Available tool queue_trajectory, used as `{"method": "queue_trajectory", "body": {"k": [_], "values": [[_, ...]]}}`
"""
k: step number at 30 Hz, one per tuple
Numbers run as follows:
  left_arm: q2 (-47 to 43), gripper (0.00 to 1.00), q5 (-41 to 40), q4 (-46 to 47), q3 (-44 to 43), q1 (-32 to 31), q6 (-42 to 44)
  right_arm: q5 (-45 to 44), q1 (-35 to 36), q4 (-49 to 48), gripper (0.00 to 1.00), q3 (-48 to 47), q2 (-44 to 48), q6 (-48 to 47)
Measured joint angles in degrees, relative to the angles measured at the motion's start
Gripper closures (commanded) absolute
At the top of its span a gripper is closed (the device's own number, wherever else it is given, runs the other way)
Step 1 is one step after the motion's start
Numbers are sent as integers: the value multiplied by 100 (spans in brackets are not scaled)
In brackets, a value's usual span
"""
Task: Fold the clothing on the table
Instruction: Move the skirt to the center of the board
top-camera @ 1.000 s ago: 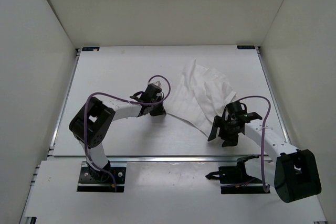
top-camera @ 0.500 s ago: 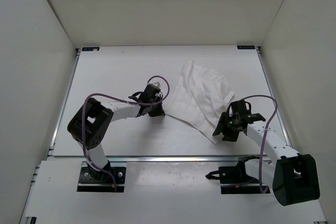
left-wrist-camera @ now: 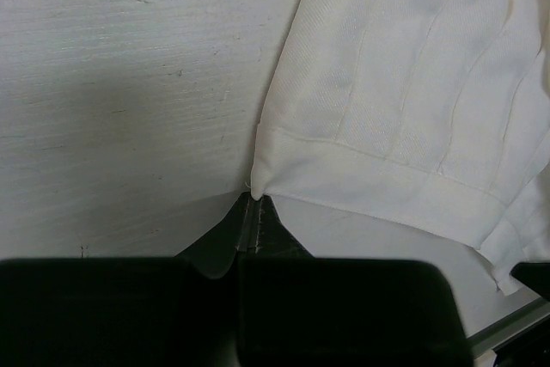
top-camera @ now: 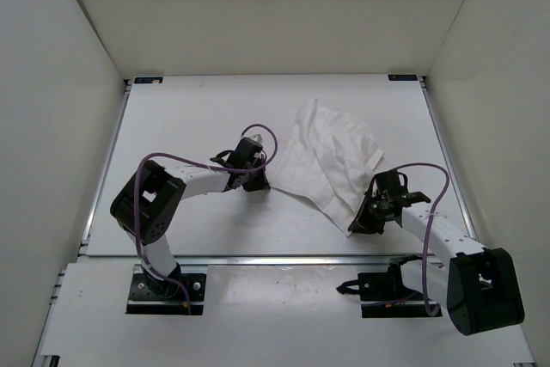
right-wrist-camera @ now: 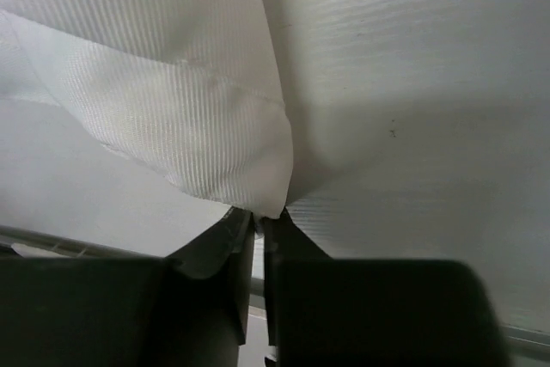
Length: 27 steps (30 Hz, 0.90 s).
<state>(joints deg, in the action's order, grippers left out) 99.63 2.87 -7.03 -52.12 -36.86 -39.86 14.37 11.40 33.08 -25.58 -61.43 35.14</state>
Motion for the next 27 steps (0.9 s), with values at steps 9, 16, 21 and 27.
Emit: {"method": "queue_trajectory", "body": {"k": [9,16,21,27], "values": [[-63,100,-13,-157,0,52,81,39,-435,129,100,-197,-70,-133],[-1069,100,-101,-654,105,201,304,175,-957,-79,100,-1635,-1132,-774],[-1370,100,-96,-953,155,247,455,247,-667,-450,100,-2323,-2146,-1093],[-1530,100,13,-1342,697,444,599,507,-446,-710,100,-2564,-2820,-1259]]}}
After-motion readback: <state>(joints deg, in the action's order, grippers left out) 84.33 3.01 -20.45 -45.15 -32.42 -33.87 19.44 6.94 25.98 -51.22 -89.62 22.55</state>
